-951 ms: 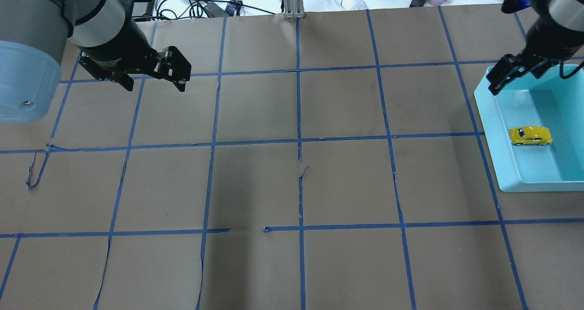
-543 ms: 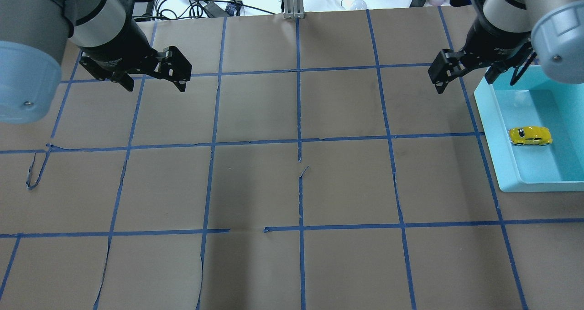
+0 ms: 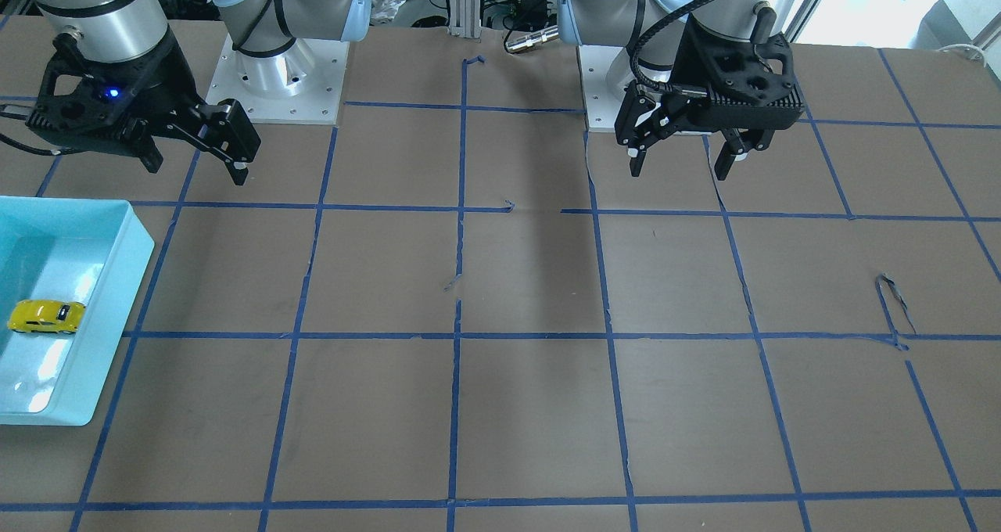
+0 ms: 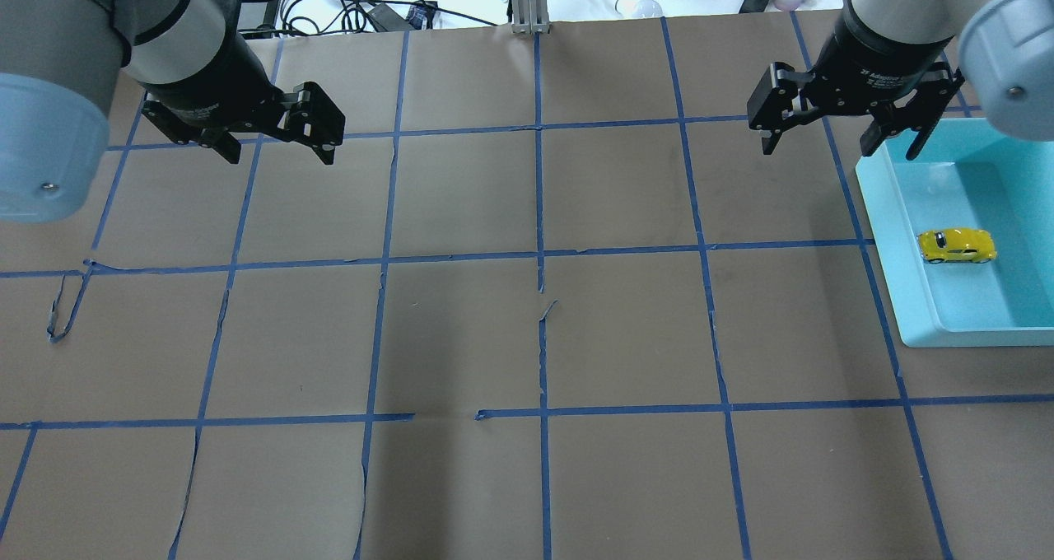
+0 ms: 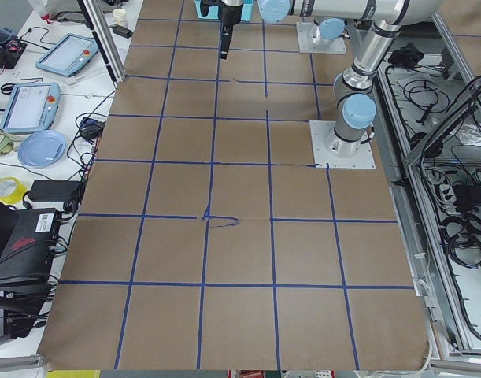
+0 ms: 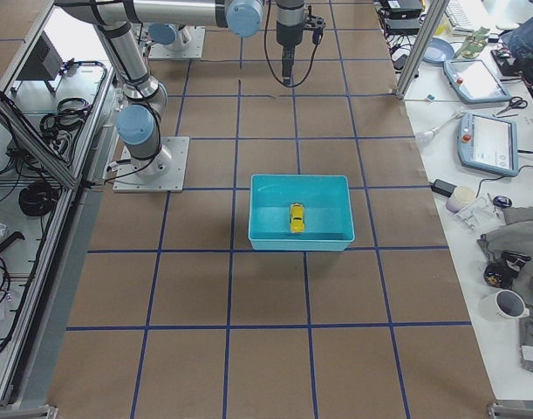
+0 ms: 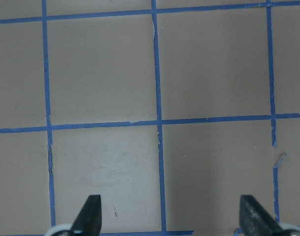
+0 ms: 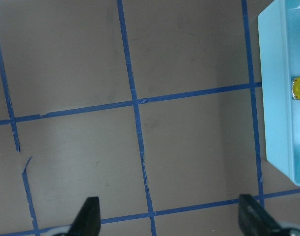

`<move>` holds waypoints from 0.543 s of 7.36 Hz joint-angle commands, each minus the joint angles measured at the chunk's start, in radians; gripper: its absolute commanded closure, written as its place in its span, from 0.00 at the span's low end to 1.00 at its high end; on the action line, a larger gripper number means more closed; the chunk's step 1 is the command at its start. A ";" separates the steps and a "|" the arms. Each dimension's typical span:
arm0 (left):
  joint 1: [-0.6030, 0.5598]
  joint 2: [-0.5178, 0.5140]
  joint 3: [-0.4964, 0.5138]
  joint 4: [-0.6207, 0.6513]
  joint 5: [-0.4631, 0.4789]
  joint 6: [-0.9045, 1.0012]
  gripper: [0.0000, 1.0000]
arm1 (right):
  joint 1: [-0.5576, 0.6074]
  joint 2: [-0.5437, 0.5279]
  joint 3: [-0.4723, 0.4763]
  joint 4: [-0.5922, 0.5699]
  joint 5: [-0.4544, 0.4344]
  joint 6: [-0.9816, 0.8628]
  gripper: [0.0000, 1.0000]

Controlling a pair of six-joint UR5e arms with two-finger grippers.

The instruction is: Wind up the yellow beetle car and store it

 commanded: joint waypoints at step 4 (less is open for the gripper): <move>0.001 0.000 -0.001 0.001 0.002 0.001 0.00 | 0.032 0.000 0.008 0.006 -0.017 0.018 0.00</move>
